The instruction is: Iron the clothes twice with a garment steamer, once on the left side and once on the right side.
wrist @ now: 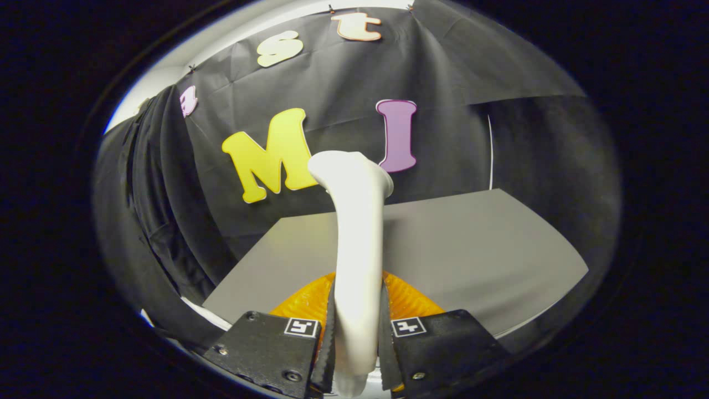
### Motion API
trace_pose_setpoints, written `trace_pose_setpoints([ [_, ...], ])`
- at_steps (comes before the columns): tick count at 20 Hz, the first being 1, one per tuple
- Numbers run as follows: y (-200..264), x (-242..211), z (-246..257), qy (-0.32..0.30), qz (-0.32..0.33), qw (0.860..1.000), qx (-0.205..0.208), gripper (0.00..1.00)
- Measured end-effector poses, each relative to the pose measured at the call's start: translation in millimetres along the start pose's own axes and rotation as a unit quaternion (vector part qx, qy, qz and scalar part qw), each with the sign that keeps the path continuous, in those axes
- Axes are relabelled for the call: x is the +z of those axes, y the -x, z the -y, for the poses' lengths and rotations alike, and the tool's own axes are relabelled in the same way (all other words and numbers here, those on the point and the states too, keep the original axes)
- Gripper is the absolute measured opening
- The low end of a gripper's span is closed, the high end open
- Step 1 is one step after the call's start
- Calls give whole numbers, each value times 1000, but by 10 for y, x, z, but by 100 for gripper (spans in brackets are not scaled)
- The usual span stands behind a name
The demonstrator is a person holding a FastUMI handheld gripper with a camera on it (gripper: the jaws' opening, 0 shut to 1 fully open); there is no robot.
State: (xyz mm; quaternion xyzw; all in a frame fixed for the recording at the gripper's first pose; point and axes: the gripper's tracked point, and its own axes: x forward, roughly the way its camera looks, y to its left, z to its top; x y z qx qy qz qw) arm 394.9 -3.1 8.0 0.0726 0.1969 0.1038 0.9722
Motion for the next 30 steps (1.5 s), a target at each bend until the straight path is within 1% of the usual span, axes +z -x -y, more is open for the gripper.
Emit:
trace_pose_setpoints([
  [4,379,187,-312,-3,29,1000,-7,35],
  [7,728,327,-668,-3,58,998,-7,35],
  [11,1126,518,-1259,7,95,995,-2,35],
  [16,1495,758,-2129,29,138,990,27,35],
  [20,1642,880,-2896,59,164,983,56,35],
  [23,1676,876,-3431,76,168,980,80,35],
  [26,1635,833,-3865,93,165,977,94,35],
  [30,1465,777,-4252,104,154,977,103,35],
])
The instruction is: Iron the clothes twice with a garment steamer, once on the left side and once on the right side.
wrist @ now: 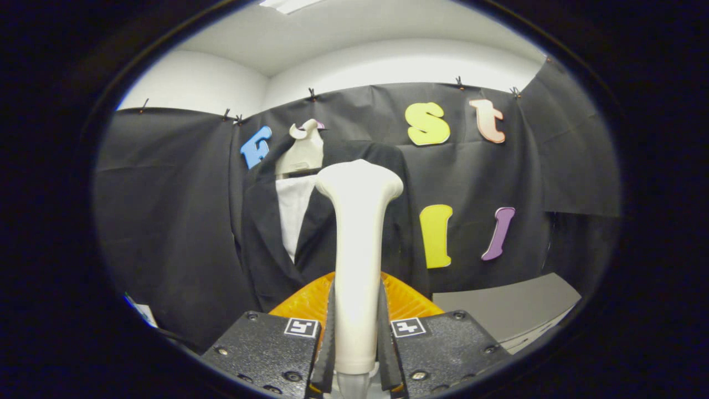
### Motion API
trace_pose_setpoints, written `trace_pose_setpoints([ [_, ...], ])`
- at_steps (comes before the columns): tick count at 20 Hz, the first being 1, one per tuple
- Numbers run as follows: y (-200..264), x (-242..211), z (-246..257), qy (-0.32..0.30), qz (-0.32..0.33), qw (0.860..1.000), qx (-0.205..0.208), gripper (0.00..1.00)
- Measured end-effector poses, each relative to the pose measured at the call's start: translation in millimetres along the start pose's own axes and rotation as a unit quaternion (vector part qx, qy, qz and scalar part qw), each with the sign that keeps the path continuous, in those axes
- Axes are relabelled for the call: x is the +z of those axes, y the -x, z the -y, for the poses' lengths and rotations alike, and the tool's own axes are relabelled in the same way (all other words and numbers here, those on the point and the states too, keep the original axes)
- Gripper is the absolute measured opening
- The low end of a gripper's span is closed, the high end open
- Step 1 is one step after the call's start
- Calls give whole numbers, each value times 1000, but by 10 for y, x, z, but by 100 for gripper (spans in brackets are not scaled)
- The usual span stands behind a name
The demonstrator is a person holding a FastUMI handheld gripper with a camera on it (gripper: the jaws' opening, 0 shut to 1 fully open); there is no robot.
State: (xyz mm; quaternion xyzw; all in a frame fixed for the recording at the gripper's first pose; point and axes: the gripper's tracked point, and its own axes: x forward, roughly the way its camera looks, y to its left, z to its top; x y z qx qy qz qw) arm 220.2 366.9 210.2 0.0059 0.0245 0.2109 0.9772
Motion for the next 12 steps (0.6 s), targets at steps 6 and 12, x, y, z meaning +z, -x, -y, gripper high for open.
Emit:
trace_pose_setpoints([
  [6,-255,-196,-287,24,-20,999,-7,35],
  [12,-309,-573,-294,27,-56,998,-11,35],
])
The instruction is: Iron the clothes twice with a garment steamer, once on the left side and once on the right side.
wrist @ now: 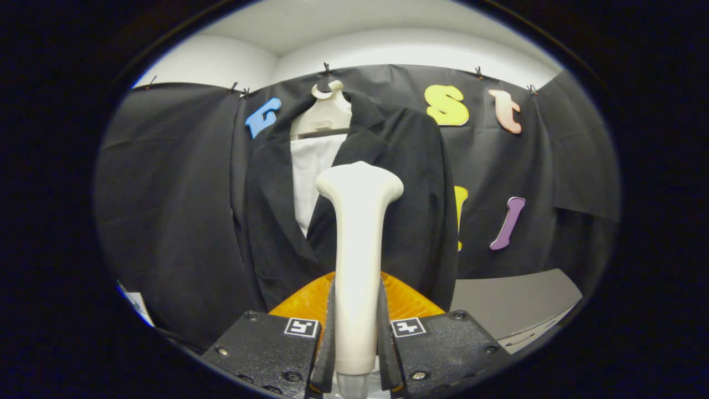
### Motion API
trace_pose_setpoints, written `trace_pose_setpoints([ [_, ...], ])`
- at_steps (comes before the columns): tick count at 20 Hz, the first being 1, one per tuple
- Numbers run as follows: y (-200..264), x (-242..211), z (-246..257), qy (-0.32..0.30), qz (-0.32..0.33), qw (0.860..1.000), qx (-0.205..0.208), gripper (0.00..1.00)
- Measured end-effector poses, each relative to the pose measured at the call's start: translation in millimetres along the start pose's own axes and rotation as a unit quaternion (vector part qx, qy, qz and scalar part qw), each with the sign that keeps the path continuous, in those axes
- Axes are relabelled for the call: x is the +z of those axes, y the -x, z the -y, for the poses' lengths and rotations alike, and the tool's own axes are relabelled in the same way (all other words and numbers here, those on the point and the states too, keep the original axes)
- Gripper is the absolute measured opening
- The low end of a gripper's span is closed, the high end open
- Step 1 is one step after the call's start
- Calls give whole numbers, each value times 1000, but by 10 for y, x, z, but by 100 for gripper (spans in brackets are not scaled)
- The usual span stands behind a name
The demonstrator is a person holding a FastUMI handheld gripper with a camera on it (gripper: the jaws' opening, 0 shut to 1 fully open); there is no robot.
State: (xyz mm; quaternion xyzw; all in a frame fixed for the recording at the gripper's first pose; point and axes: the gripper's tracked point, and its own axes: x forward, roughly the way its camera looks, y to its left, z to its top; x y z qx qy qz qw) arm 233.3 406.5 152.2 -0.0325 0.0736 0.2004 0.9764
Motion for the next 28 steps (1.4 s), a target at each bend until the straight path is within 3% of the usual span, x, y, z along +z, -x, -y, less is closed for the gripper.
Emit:
trace_pose_setpoints([
  [11,32,-721,168,-1,-58,998,-24,34],
  [28,127,-1852,-31,30,-154,988,-8,35],
])
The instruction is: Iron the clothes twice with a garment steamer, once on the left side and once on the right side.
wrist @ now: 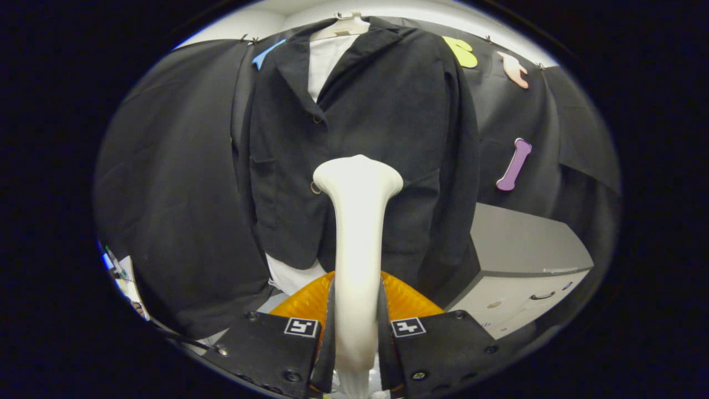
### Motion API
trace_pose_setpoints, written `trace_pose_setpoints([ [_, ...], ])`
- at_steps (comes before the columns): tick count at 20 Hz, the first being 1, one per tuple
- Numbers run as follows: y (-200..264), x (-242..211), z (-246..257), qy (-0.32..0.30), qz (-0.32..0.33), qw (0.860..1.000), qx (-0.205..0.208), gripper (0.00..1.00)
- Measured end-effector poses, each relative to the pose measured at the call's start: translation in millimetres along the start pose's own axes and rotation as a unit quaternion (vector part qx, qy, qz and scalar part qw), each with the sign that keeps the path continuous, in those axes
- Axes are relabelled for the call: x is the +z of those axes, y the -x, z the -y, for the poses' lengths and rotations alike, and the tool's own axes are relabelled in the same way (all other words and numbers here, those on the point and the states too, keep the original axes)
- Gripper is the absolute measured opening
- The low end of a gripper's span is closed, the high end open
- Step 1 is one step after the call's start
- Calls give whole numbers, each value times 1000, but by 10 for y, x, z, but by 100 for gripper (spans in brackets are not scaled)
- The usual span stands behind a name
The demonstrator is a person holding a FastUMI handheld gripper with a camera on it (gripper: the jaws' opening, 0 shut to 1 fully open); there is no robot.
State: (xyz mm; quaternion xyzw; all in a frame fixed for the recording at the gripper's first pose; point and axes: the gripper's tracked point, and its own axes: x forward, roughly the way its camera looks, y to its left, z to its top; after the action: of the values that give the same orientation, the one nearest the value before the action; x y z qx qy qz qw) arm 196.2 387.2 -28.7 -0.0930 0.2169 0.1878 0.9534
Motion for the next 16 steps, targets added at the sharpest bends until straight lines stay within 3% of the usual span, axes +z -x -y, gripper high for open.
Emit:
trace_pose_setpoints([
  [11,-167,-624,5,-11,-61,998,5,35],
  [16,-156,-665,1,-23,-67,997,6,35],
])
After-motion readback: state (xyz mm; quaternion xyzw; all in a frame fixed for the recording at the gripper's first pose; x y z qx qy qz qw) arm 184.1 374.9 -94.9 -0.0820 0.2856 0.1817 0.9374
